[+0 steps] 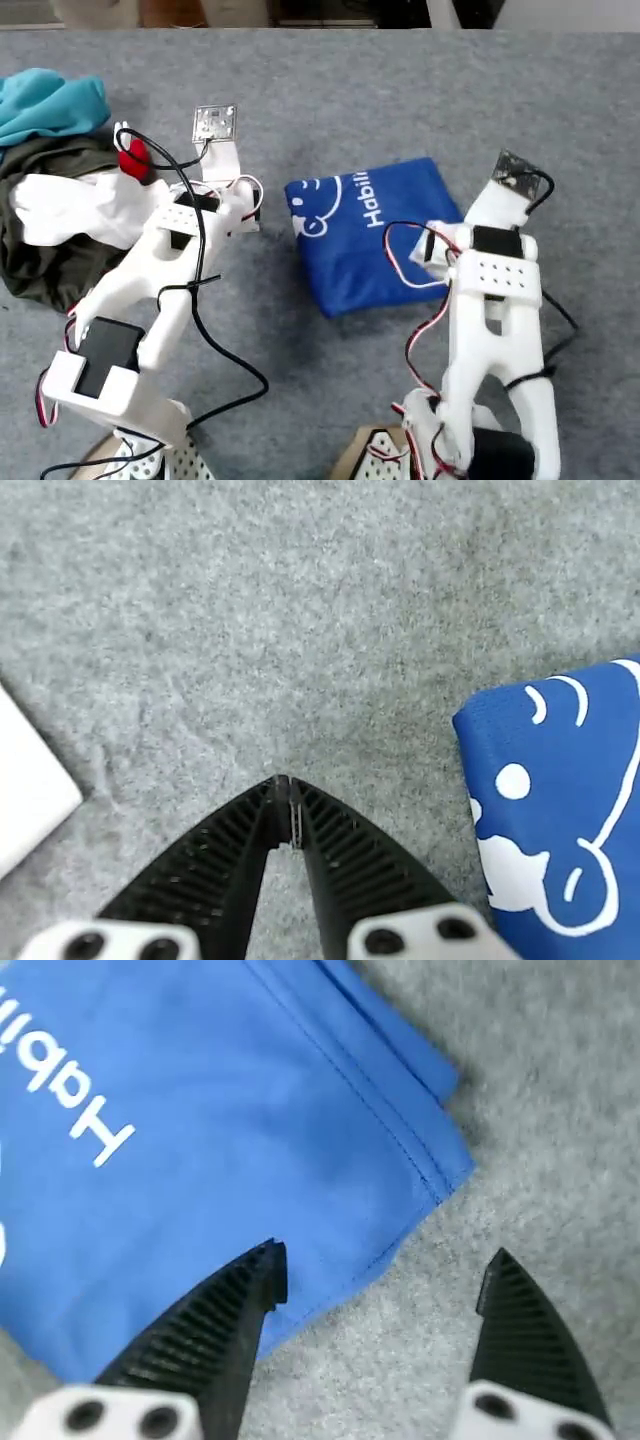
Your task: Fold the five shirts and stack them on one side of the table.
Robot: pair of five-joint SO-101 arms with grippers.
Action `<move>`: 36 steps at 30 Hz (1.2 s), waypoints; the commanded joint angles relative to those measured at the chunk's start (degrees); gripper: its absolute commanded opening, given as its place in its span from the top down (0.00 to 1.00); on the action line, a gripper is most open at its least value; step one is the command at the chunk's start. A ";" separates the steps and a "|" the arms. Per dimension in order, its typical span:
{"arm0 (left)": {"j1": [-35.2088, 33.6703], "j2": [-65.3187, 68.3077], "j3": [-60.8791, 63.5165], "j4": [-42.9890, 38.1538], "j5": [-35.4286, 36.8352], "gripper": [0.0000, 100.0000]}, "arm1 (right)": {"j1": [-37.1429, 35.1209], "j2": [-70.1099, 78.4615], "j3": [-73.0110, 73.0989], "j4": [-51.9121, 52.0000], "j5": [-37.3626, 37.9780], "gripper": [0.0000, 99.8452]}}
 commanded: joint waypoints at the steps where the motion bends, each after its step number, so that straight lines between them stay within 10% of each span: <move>1: 0.62 -1.01 -1.05 -1.05 -0.09 0.98 | -0.84 4.70 0.22 -3.78 -2.29 0.69; 12: 0.62 -0.92 -1.05 -1.23 -0.09 0.98 | -0.48 24.48 -5.76 -10.29 -2.29 0.70; 19: 0.62 -0.92 -1.05 -1.23 -0.09 0.98 | -0.48 29.41 -8.57 -10.29 -2.11 1.00; 36: 0.62 -0.92 -1.05 -1.14 -0.18 0.98 | 11.03 30.81 -28.44 -10.46 3.87 1.00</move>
